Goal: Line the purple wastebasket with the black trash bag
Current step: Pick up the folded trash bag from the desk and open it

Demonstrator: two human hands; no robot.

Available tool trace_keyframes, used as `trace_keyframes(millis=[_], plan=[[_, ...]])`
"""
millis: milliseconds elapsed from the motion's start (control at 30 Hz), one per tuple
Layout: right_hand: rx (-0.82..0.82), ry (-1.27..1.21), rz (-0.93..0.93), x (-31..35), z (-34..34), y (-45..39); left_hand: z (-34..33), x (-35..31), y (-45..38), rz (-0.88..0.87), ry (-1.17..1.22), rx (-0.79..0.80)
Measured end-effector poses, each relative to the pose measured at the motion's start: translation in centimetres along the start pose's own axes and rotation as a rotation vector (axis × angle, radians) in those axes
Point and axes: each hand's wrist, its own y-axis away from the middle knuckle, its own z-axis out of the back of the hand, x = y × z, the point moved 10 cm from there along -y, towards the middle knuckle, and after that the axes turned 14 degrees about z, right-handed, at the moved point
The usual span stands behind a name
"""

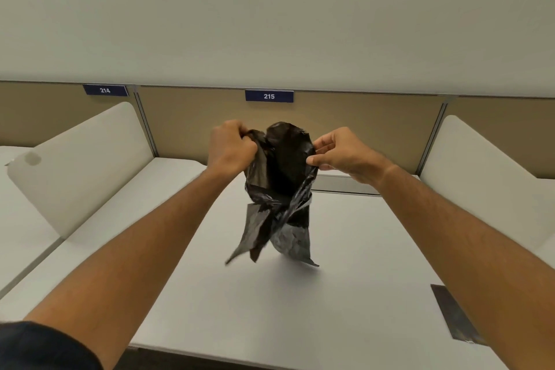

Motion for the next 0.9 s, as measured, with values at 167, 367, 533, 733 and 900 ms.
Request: trace_keyframes(millis=[167,367,533,733,900], plan=[[-0.073,0.234,-0.059,-2.0,2.4,0.5,3.6,2.3,-1.5,0.109,-0.015,-0.146],[-0.164,0.577,-0.020,-0.8,3.8,1.2,6.3,3.7,-2.1,0.110,-0.057,-0.215],[-0.301,0.601,0.002,0.6,4.1,1.6,8.1,4.5,-2.1,0.089,-0.080,-0.252],[-0.288,0.650,0.018,1.3,3.1,1.5,9.9,6.6,-2.4,0.127,-0.039,-0.248],[-0.344,0.617,0.020,2.1,2.4,1.8,11.0,8.8,-2.9,0.210,0.023,-0.239]])
